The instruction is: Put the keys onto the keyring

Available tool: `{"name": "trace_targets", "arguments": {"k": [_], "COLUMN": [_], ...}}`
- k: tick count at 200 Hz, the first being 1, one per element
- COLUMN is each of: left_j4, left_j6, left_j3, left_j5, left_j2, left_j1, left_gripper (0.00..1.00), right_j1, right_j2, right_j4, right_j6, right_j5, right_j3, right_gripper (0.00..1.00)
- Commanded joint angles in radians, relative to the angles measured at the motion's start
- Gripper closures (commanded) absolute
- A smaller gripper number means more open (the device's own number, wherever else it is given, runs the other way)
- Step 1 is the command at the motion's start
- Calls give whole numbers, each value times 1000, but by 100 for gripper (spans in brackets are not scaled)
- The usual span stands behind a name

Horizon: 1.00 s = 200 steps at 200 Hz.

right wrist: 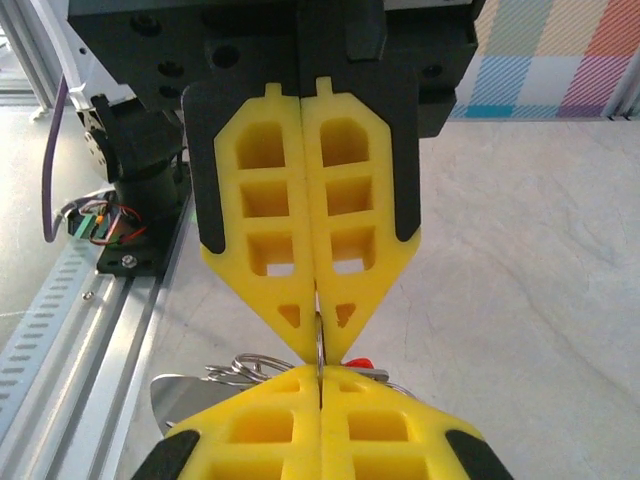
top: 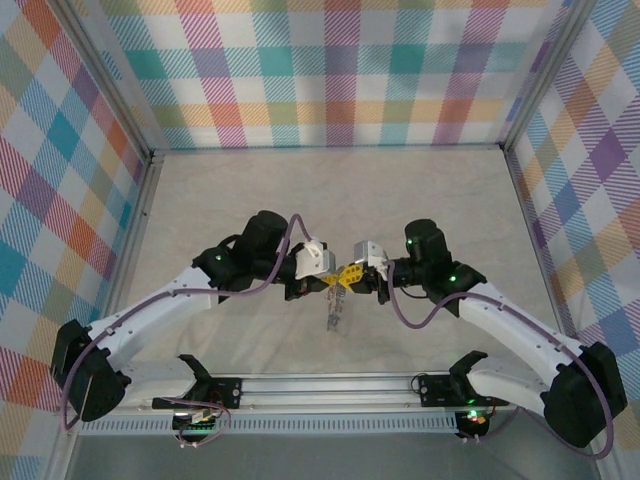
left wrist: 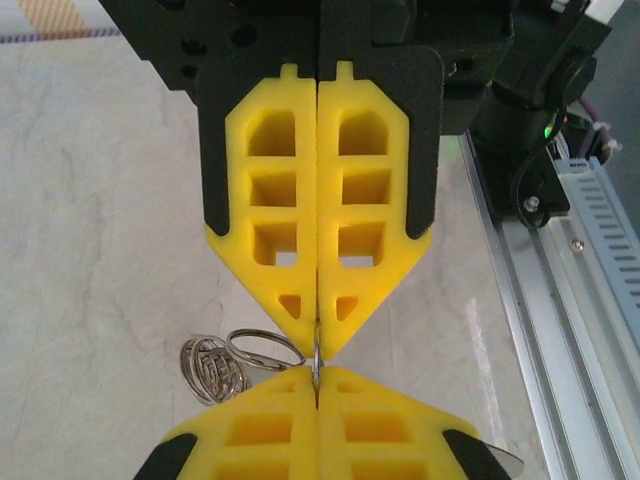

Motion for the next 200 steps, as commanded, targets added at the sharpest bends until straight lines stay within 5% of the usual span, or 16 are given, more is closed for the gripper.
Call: {"name": "trace_targets", "arguments": {"k": [1,38,87,200], "left_j4": [-160,-380,-473,-427], "left_j6": [87,196,230,160], "left_j3": [96,230,283,311], "left_j5": [-43,-161,-196,-150], "left_j2": [11,71,101,120], "left_j1": [1,-45,-67,-43], "left_gripper": [100,100,100,100], "right_j1": [0,5,24,64], "right_j2": [13,33,50,90], "right_j4": [-115,-133,0,110], "right_j6": [-65,-70,3,62], "right_j5": [30,14,-12,-56], "right_j3": [39,52,27,5], "right_gripper": [88,78,71,73]}}
